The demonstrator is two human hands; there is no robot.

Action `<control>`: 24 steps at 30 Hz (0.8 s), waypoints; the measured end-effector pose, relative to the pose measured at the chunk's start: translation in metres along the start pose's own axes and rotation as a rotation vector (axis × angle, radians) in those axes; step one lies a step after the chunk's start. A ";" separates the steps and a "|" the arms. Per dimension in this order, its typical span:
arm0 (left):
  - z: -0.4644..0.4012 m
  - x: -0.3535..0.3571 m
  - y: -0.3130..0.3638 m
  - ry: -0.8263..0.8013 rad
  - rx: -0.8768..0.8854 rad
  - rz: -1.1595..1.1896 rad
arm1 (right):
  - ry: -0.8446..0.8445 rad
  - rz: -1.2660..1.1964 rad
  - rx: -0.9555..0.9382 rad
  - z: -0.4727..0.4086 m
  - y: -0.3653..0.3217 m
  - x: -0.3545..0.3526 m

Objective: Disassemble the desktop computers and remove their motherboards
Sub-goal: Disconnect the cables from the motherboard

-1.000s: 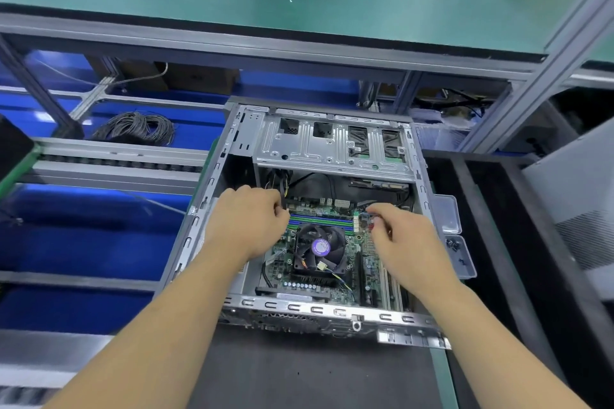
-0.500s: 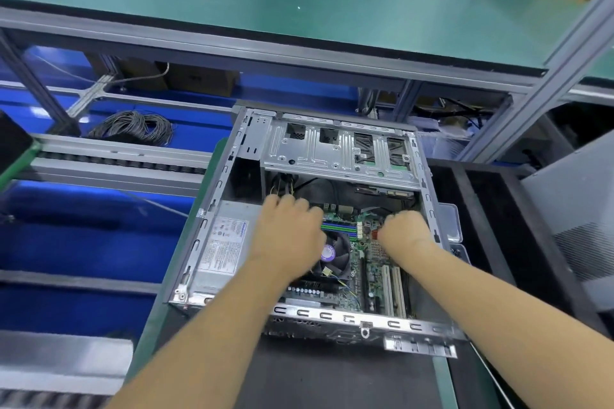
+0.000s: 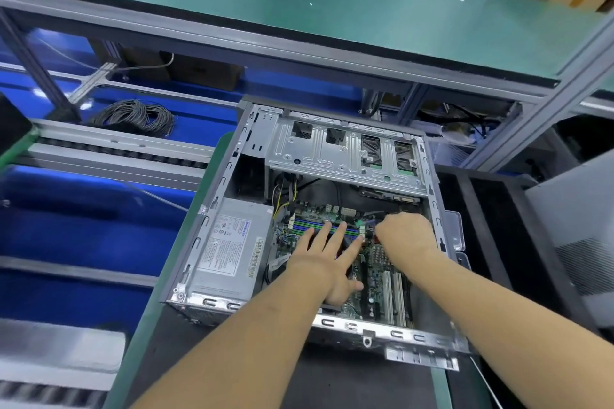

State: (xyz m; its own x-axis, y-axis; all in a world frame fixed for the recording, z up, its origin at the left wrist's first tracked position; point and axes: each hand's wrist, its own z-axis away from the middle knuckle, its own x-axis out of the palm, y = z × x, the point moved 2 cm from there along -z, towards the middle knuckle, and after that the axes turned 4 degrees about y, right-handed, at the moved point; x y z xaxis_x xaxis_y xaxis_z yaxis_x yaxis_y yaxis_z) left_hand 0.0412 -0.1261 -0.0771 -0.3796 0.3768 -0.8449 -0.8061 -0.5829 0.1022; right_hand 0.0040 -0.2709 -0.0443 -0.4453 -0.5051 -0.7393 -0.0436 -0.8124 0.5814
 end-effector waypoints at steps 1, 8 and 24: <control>0.000 0.000 -0.001 -0.001 0.000 -0.011 | 0.013 0.004 -0.021 0.004 0.001 -0.003; 0.003 0.000 0.000 0.043 0.012 -0.022 | 0.171 -0.015 -0.277 0.039 -0.002 -0.015; 0.000 -0.001 0.002 0.015 -0.001 -0.037 | -0.383 0.012 -0.512 0.071 -0.020 -0.002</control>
State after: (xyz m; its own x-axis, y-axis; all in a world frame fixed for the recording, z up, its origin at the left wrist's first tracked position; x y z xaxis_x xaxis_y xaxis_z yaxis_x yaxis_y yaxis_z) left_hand 0.0403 -0.1273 -0.0762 -0.3423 0.3872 -0.8561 -0.8190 -0.5696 0.0698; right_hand -0.0578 -0.2324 -0.0303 -0.7353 -0.4526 -0.5045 0.3544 -0.8913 0.2830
